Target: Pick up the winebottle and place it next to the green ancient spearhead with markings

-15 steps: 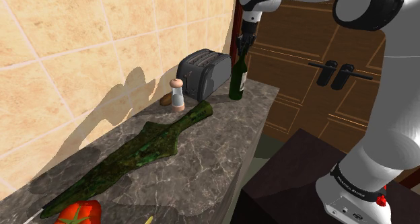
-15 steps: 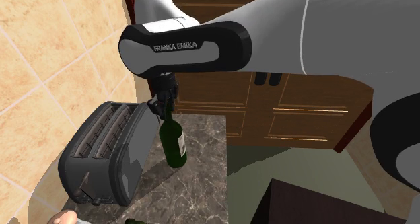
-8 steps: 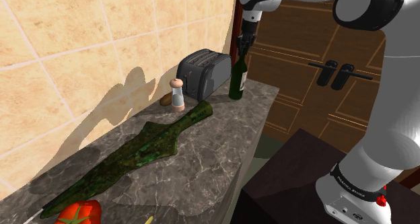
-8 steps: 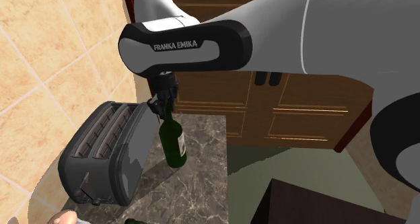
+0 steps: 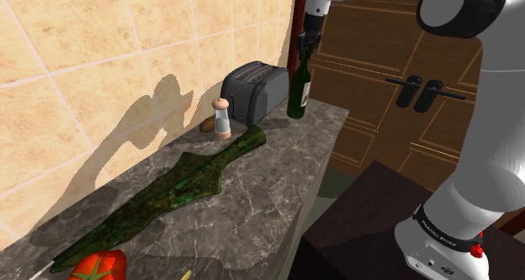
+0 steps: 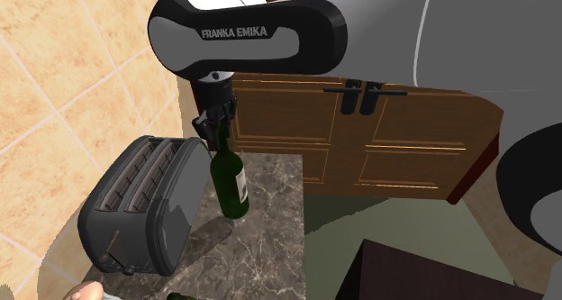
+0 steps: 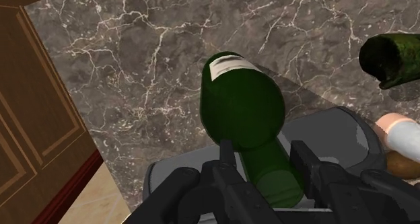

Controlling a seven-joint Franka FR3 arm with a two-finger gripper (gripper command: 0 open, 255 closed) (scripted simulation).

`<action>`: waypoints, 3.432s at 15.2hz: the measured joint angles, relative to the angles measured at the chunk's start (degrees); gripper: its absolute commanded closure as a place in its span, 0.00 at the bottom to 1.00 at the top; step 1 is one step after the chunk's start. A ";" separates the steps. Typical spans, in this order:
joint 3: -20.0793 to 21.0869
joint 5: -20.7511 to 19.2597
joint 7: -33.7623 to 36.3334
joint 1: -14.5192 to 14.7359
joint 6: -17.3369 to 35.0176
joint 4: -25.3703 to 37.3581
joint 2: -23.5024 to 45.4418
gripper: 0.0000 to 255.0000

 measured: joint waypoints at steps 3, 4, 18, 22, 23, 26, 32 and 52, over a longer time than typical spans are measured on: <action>-0.02 -0.02 0.20 -0.12 -2.65 2.96 0.30 1.00; -0.02 0.02 0.22 -0.21 -3.46 4.06 0.59 1.00; -0.02 0.57 0.81 -1.55 -16.65 21.18 4.50 1.00; 0.13 1.07 1.16 -2.38 -22.04 29.88 7.79 1.00; 0.20 1.22 1.31 -2.60 -23.44 32.37 8.86 1.00; 0.16 0.08 2.78 0.10 -20.08 22.10 1.92 1.00; 1.66 -2.74 8.50 6.03 -13.10 1.05 -12.67 1.00; 14.46 -4.16 32.28 17.64 -7.10 -29.14 -37.87 1.00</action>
